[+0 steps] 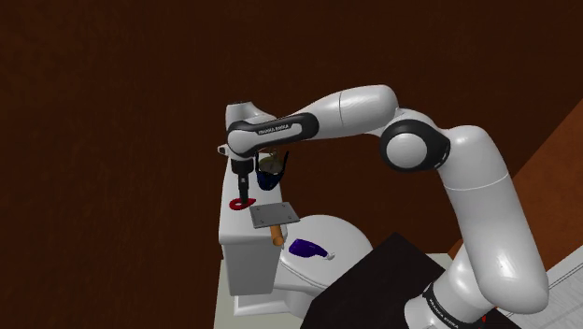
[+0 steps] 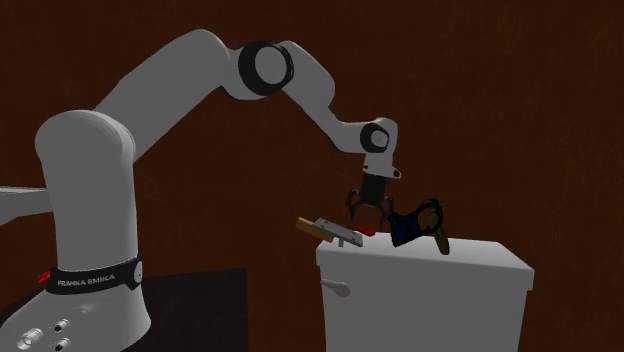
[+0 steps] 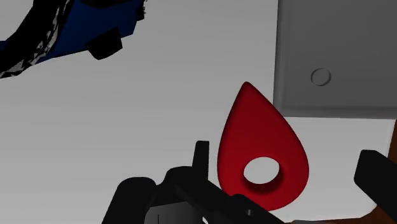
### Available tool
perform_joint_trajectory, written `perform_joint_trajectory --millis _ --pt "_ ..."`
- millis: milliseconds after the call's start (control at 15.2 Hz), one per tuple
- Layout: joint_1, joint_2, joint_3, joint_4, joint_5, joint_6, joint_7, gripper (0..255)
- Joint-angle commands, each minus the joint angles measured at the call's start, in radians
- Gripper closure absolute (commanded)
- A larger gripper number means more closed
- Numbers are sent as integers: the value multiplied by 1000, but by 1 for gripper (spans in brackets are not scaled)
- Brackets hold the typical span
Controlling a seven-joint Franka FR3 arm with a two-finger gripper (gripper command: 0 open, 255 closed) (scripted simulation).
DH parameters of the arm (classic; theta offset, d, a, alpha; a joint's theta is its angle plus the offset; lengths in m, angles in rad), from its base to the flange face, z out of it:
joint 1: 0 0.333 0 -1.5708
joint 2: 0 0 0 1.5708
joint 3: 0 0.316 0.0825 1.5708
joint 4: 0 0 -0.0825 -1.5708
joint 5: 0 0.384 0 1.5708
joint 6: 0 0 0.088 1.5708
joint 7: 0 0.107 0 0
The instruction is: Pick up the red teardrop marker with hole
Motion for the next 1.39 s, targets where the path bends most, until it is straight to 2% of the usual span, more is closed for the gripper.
perform_joint_trajectory --millis 0,264,330,924,1320 --pt "1 17 -1 -2 -1 18 -2 0" --pt "2 35 -2 -6 -3 41 -2 0" --pt "2 34 -2 -4 -3 38 -2 255" --pt "2 35 -2 -6 -3 40 -2 255" --pt "0 -7 1 6 0 -13 -1 255"
